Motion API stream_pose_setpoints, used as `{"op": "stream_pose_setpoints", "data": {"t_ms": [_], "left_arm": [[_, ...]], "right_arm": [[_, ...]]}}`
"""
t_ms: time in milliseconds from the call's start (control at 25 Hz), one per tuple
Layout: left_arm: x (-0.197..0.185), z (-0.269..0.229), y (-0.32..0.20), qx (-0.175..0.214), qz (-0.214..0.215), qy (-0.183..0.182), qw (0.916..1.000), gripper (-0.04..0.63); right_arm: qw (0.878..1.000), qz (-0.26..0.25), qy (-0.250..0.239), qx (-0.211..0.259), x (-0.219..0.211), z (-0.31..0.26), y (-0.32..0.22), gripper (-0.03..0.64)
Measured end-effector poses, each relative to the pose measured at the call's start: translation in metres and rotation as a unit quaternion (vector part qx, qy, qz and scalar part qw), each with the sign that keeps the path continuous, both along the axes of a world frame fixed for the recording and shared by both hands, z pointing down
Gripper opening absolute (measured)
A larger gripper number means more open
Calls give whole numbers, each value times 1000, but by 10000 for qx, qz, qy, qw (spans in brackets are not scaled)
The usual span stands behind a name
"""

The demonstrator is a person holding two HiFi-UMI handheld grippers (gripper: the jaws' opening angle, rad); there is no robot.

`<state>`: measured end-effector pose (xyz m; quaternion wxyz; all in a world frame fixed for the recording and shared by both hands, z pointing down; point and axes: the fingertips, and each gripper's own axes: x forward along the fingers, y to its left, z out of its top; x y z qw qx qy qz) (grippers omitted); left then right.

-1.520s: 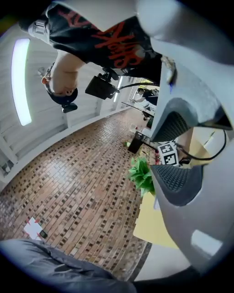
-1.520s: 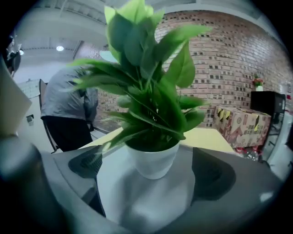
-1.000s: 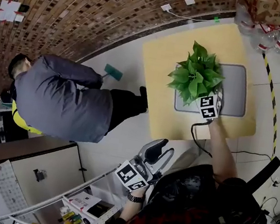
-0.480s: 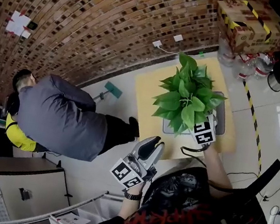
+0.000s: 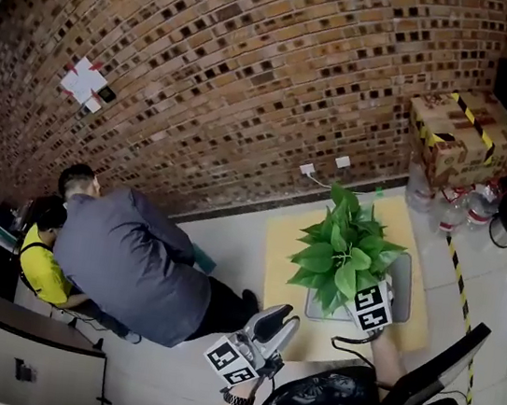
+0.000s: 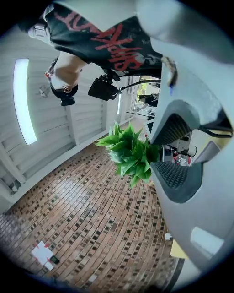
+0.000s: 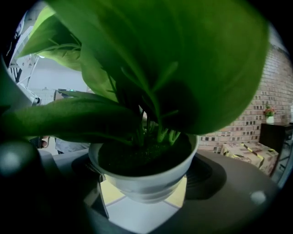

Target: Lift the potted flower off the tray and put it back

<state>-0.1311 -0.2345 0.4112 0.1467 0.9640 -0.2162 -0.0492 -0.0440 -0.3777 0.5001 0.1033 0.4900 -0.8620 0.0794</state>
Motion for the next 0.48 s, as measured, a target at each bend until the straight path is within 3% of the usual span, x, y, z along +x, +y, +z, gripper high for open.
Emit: {"op": "stream_pose_setpoints", "data": {"t_ms": [480], "left_arm": [[-6,7,-14,-97,-520,-13,9986,120]], "right_arm": [[9997,-223,18,57,0,-7,-7,531]]}}
